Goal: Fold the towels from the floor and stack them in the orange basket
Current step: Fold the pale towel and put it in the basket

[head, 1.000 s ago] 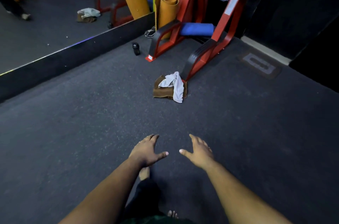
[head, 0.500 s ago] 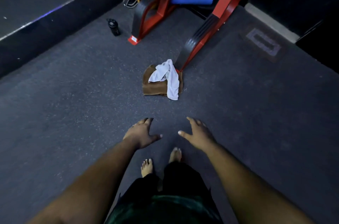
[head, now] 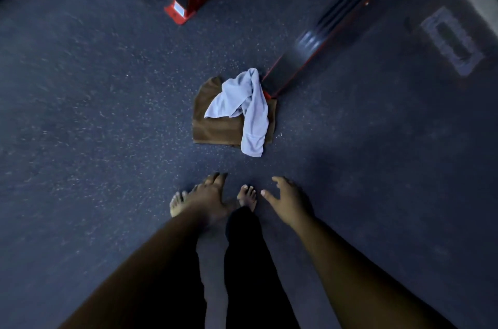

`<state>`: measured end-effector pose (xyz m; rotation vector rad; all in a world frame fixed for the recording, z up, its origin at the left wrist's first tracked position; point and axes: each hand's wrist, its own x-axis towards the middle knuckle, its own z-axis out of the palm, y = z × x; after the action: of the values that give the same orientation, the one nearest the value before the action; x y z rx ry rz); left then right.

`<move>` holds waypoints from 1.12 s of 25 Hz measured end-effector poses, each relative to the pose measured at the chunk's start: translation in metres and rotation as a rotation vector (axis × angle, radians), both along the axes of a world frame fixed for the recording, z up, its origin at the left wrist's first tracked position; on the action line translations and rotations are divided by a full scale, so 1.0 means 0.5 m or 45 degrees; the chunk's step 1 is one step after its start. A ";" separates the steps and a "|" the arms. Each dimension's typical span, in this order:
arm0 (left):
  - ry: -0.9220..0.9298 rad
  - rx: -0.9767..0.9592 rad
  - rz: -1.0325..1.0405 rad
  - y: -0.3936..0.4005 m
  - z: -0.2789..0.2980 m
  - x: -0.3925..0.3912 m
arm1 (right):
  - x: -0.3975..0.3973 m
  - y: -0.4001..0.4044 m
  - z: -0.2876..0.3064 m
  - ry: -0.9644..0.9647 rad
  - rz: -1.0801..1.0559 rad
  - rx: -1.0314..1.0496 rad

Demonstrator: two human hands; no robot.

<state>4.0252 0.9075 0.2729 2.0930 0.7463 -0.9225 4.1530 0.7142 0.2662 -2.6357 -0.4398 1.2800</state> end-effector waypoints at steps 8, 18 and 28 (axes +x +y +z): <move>0.193 0.057 -0.166 0.144 -0.551 0.111 | 0.108 0.130 -0.602 -0.030 0.140 -0.195; 0.235 0.077 -0.339 0.202 -0.799 0.117 | 0.131 0.176 -0.879 -0.243 0.207 -0.271; 0.217 0.077 -0.545 0.148 -0.279 0.166 | 0.111 0.084 -0.311 -0.133 -0.060 -0.167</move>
<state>4.1080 0.9815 0.1335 2.2946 0.4150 -1.3355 4.2083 0.7562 0.1105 -2.8133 -0.3170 1.1999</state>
